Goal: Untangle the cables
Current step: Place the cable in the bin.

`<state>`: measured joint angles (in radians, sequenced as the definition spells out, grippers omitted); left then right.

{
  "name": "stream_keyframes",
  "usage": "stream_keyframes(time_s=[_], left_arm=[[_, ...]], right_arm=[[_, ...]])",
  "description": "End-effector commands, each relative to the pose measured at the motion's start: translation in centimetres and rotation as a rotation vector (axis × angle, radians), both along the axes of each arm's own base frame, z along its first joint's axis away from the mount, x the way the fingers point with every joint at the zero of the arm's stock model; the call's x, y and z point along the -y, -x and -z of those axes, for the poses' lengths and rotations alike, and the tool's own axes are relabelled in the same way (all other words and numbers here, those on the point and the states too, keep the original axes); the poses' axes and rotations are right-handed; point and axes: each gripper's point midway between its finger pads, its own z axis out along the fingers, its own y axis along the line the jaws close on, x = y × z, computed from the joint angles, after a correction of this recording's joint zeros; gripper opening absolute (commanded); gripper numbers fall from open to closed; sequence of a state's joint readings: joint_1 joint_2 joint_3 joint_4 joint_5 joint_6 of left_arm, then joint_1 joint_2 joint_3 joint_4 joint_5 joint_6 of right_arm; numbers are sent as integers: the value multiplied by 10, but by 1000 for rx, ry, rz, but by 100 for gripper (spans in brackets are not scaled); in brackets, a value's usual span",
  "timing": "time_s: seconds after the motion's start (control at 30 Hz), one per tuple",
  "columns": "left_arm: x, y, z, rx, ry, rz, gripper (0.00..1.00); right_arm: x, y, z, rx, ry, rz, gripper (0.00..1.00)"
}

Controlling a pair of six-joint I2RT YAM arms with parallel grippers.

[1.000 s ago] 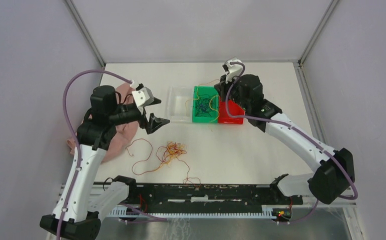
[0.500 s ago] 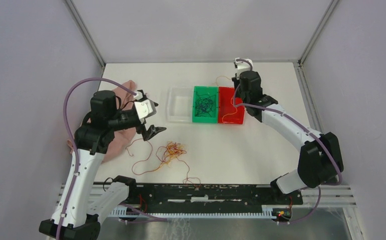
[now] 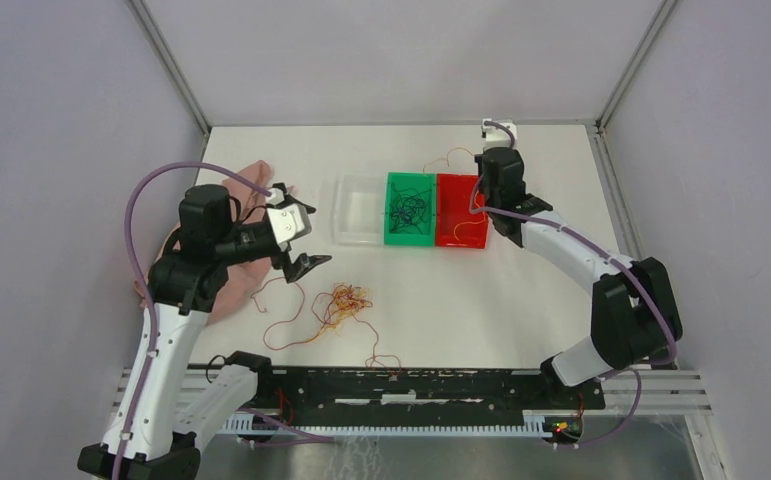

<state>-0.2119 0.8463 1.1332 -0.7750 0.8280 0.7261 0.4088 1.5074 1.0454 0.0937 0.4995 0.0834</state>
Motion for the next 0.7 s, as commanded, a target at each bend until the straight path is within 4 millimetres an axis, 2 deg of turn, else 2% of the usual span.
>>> stream_keyframes(time_s=[0.0, 0.17, 0.4, 0.53, 0.67], left_arm=[[2, -2, -15, 81, 19, 10, 96], [5, -2, -17, 77, 30, 27, 87], [8, -2, -23, 78, 41, 39, 66], [7, -2, -23, 80, 41, 35, 59], [7, -2, -25, 79, 52, 26, 57]], right_arm=[[22, 3, -2, 46, 15, 130, 1], [35, 17, 2, 71, 17, 175, 0], [51, 39, 21, 46, 9, 238, 0], [61, 54, 27, 65, -30, 297, 1], [63, 61, 26, 86, -84, 315, 1]])
